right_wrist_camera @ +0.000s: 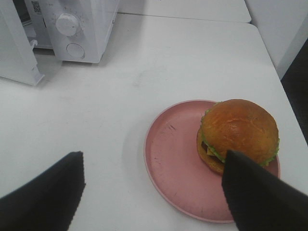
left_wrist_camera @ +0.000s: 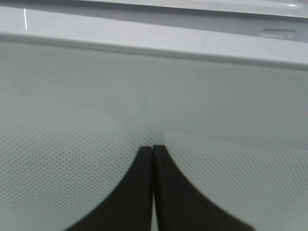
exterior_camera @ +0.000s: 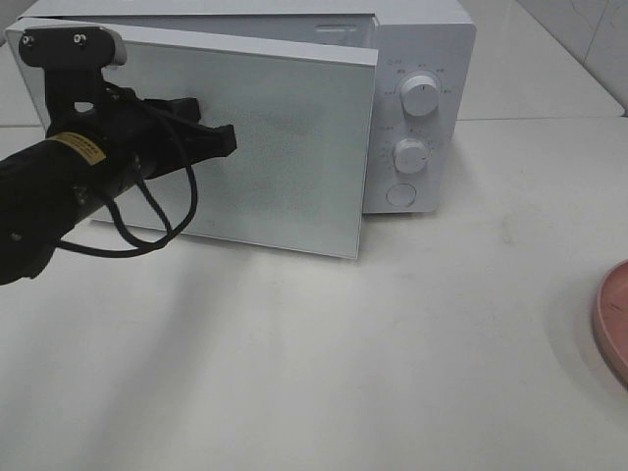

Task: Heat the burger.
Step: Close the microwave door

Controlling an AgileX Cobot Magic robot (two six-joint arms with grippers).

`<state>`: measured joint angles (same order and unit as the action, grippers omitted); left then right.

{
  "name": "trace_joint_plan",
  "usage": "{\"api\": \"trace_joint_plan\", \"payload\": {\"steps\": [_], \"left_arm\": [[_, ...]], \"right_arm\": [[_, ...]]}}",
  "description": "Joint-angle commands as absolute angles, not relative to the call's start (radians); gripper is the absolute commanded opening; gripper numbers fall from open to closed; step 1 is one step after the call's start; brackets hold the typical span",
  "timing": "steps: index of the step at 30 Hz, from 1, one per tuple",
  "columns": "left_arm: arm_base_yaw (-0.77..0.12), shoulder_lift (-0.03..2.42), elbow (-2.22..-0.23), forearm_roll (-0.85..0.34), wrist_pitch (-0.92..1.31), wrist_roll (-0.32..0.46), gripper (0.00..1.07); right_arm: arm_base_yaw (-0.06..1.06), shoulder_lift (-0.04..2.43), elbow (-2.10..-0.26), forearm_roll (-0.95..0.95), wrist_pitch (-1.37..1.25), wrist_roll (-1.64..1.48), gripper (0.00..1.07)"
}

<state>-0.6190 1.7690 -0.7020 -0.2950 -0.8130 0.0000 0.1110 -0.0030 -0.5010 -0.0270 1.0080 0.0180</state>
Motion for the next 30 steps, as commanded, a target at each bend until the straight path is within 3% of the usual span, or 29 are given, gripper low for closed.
{"api": "trace_joint_plan", "payload": {"steps": [1,13,23,30], "left_arm": [[-0.631,1.796,-0.758,-0.321,-0.776,0.000,0.00],[-0.693,1.895,-0.933,-0.484,-0.707,0.155,0.00],[-0.698,1.949,-1.037,-0.538,-0.684,0.187,0.00],[-0.697,1.991,-1.126,-0.626,-0.652,0.275,0.00]], "right_arm": [[0.105,-0.036,-0.498,-0.031,0.995,0.014,0.76],[0.105,-0.036,-0.498,-0.031,0.995,0.015,0.76],[0.105,-0.036,-0.498,-0.031,0.995,0.016,0.76],[0.105,-0.036,-0.498,-0.031,0.995,0.019,0.76]]}}
